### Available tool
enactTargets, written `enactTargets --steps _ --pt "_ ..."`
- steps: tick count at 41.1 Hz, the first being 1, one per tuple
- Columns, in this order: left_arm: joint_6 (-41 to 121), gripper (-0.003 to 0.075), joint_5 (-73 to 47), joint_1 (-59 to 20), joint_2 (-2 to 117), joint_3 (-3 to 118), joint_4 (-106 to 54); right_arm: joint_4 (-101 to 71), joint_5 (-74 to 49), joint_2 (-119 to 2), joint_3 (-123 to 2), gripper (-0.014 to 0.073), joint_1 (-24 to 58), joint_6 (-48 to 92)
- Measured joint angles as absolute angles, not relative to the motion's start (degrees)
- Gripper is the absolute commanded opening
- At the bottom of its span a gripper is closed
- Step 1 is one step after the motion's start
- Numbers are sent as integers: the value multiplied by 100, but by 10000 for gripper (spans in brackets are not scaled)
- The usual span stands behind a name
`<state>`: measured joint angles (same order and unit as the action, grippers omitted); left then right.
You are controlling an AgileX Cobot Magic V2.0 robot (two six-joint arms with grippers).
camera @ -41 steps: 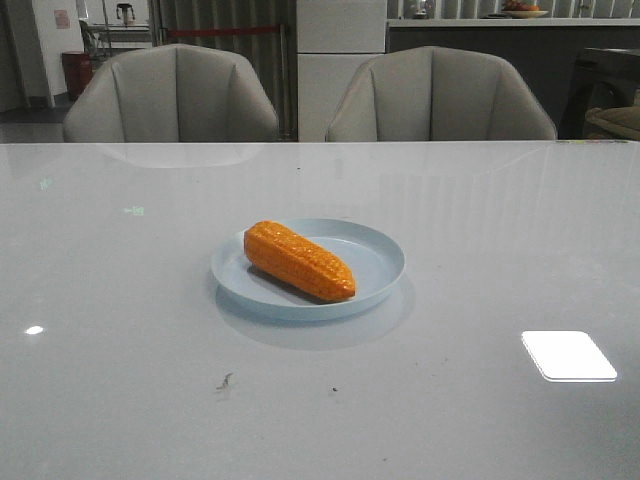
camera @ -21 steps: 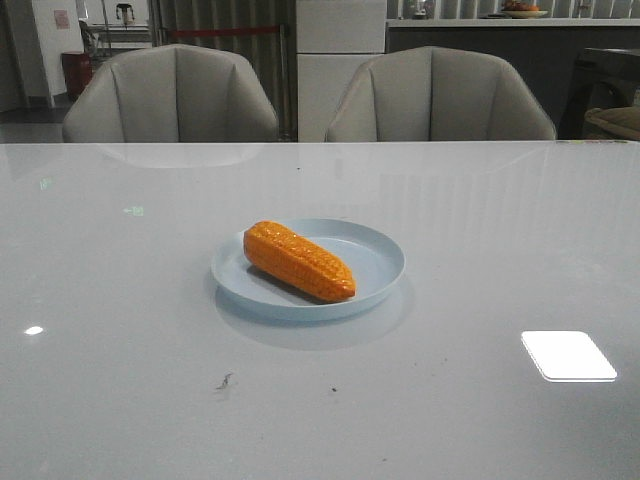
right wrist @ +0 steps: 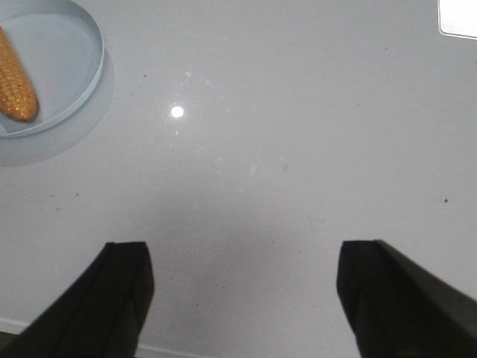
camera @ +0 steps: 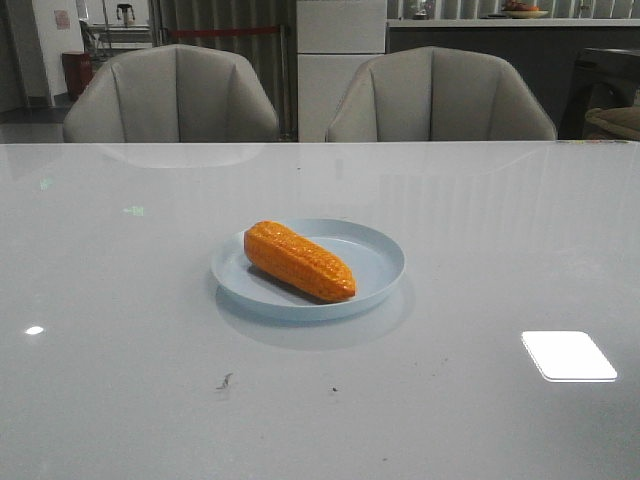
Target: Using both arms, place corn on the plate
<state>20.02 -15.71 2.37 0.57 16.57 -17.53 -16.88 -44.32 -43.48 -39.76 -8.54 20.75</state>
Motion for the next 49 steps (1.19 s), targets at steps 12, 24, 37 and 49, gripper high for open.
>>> enactTargets --steps 12,24,37,49 --pt "833 97 -758 43 -26 826 -911 -1688 -4443 -4339 -3976 612 -854 2075" --pt "495 97 -313 -11 -26 -41 -240 -1688 -4443 -4339 -3976 612 -854 2075" --pt "495 96 -213 -11 -26 -30 -153 -1688 -4452 -4339 -3976 612 -854 2075" --pt "495 96 -222 -11 -26 -30 -153 -1688 -4452 -4339 -3976 612 -854 2075"
